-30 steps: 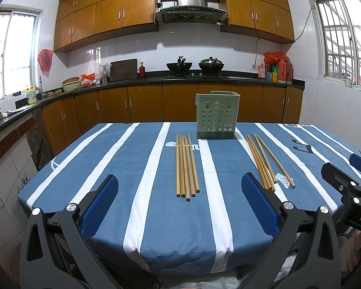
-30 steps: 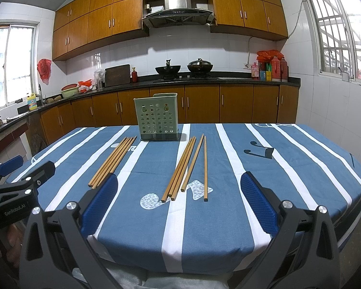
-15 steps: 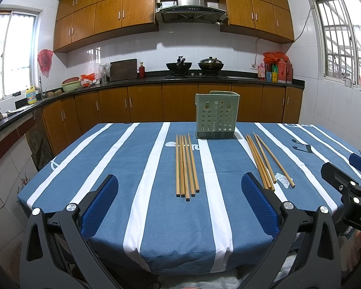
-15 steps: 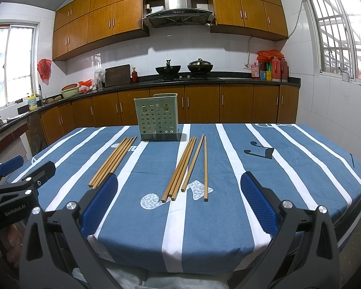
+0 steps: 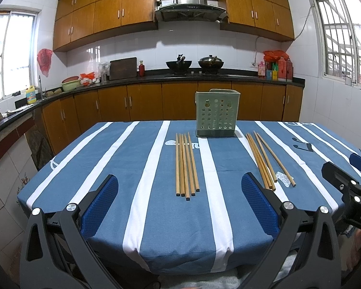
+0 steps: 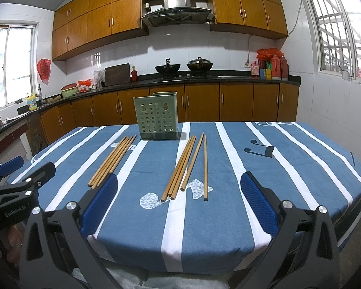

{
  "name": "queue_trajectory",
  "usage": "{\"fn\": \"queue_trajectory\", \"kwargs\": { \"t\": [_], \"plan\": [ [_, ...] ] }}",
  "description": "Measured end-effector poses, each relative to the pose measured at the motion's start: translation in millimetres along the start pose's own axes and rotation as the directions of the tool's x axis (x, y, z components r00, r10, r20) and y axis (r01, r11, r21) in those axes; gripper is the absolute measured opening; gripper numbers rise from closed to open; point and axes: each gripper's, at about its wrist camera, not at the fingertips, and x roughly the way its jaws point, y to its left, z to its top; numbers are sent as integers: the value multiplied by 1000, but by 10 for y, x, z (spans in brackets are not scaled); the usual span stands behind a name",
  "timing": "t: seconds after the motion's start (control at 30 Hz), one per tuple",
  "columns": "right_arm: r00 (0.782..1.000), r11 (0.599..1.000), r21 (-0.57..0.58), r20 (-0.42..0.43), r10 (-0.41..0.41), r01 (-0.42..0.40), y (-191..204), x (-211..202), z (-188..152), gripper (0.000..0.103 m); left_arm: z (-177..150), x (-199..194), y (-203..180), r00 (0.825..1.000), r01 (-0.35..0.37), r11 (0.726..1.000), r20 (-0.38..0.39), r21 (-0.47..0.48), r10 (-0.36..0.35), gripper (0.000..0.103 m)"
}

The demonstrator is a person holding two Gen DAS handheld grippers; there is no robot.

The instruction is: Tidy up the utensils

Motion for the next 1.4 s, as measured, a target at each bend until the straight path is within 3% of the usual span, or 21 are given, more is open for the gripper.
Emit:
{"fn": "queue_trajectory", "kwargs": {
  "t": [0.1, 0.2, 0.33, 0.47, 0.57, 0.73, 0.93, 1.13, 1.4],
  "plan": [
    [1000, 1000, 13, -30, -3, 3, -45, 128, -17, 99, 35, 126, 31, 1000, -12, 1000, -24, -17, 11, 101],
    [992, 997, 75, -126, -2, 11, -192, 363, -36, 99, 47, 322, 164, 996, -49, 997, -84, -55, 44, 101],
    [973, 988, 145, -231, -11, 46, -358, 693, 18, 99, 96, 591, 413, 983, -82, 992, -175, -97, 64, 101],
    [959, 983, 161, -282, -35, 83, -453, 998, 104, 99, 142, 867, 604, 965, -70, 991, -258, -110, 39, 101],
    [943, 982, 158, -330, -46, 104, -502, 1270, 177, 82, 173, 1042, 665, 956, -67, 993, -290, -95, 37, 100],
    [905, 975, 180, -424, -40, 128, -590, 1803, 209, 55, 229, 1353, 648, 934, -27, 998, -357, -58, 4, 77],
    [871, 976, 161, -489, -49, 145, -613, 2201, 164, 35, 206, 1624, 570, 899, 76, 995, -428, -65, -97, 57],
    [873, 982, 105, -480, -87, 156, -551, 2266, 140, 32, 182, 1860, 405, 867, 120, 992, -482, -47, -128, 36],
    [874, 985, 75, -474, -104, 157, -497, 2319, 147, 32, 168, 2005, 326, 853, 129, 992, -508, -18, -120, 27]
  ]
}}
